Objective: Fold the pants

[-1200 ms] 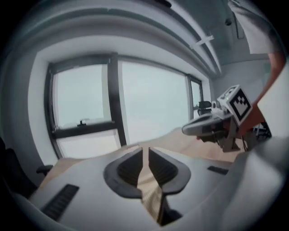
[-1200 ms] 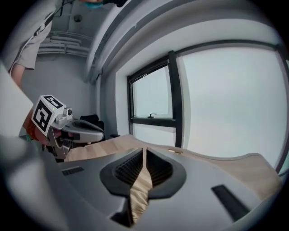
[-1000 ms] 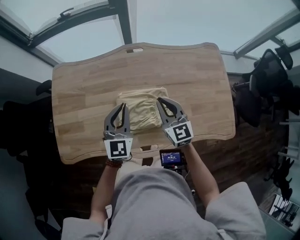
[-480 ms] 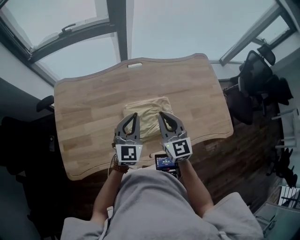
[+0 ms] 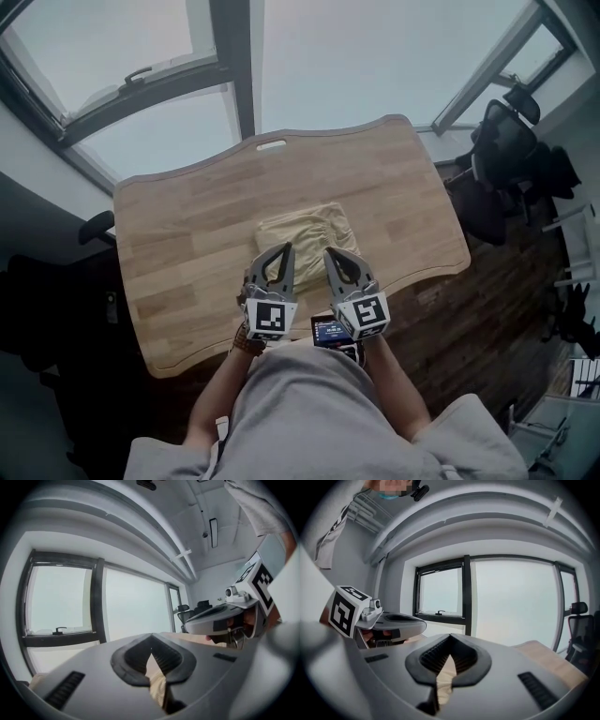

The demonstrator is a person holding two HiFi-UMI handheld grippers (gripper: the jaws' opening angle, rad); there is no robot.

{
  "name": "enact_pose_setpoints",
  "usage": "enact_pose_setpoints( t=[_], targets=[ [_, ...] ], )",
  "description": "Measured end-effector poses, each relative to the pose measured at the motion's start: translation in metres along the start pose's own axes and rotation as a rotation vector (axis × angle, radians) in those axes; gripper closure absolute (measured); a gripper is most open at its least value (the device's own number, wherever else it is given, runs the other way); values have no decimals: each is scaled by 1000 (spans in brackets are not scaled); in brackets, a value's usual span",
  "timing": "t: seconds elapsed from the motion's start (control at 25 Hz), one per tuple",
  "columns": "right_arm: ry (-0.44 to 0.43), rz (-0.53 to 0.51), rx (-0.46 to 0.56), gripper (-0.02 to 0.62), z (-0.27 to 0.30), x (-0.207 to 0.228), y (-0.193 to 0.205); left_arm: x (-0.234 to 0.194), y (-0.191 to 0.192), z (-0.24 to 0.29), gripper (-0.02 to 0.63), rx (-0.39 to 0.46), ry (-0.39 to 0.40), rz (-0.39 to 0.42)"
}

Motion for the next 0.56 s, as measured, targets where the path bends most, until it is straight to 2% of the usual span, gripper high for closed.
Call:
enact_pose_setpoints(
  t=[0.16,0.56],
  targets=[
    [25,8,-36,592,-11,9,9,10,2,2,598,-5,41,-3],
    [36,7,-62,592,-19,26,16,23,6,16,598,-27,81,-11]
  ],
)
Point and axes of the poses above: the fingertips, and each gripper's own axes: z forward along the fingers, x to its right, y out of its underside, the point moved 7 cm from there along -z, backward along the fingers
